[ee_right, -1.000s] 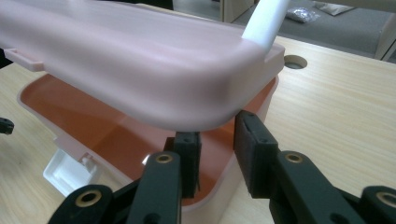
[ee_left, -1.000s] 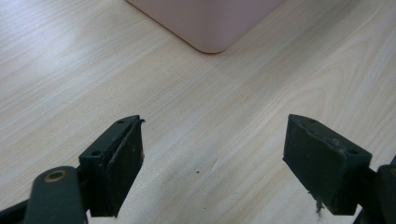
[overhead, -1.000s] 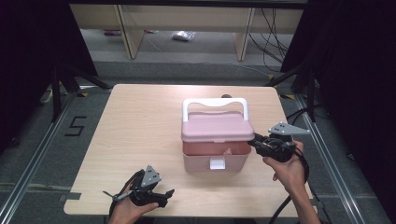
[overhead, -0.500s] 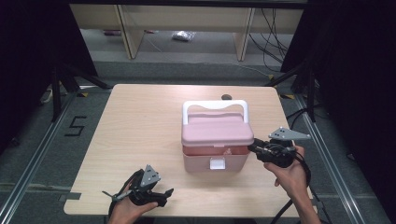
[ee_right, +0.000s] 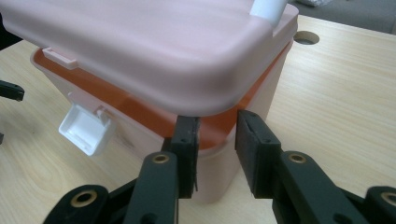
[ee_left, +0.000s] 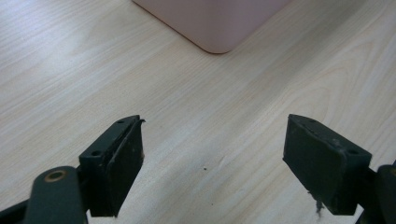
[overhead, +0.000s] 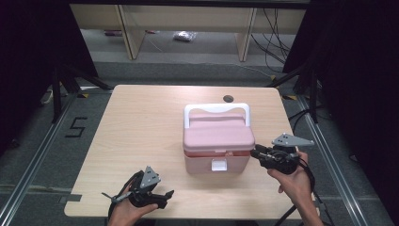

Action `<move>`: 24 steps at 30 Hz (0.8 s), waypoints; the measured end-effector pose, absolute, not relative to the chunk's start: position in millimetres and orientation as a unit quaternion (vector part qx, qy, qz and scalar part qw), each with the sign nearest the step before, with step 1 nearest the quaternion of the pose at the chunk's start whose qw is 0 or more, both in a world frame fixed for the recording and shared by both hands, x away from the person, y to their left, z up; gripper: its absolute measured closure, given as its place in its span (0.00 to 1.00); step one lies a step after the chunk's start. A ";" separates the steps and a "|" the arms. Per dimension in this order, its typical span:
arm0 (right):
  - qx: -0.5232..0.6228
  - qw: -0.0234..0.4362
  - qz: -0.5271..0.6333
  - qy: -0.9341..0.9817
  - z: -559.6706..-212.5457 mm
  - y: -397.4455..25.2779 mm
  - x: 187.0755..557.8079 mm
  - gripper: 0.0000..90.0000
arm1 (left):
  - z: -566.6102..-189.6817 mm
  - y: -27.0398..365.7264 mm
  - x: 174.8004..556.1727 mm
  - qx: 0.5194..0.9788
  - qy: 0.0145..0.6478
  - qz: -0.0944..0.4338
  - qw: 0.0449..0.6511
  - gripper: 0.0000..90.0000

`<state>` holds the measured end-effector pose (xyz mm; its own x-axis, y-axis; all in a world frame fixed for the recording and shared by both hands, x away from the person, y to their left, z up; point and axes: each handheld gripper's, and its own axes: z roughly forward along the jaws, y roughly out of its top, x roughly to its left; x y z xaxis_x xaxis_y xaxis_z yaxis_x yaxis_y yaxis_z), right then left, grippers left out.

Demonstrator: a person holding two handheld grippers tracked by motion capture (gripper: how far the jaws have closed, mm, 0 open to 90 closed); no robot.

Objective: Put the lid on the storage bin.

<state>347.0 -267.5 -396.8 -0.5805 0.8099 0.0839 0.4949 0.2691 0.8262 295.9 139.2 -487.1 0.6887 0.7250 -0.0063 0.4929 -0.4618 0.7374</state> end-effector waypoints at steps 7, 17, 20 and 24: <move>0.416 0.177 0.433 0.780 -400.7 -271.3 342.3 0.74 | -487.1 141.2 296.3 0.836 0.369 0.158 0.374 0.22; 0.424 0.175 0.454 0.764 -400.6 -284.3 332.6 0.69 | -486.9 142.0 296.4 0.838 0.366 0.160 0.372 0.22; 0.429 0.171 0.456 0.761 -402.0 -285.9 332.1 0.63 | -485.7 142.8 296.3 0.838 0.366 0.159 0.372 0.22; 0.435 0.173 0.459 0.755 -405.8 -288.4 332.0 0.52 | -486.3 143.7 296.4 0.833 0.373 0.157 0.377 0.22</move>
<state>332.0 -288.4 -405.8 -0.5615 0.8158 0.1390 0.4987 0.1995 0.8435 296.4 143.7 -486.3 0.6727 0.7396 -0.0193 0.5028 -0.4378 0.7453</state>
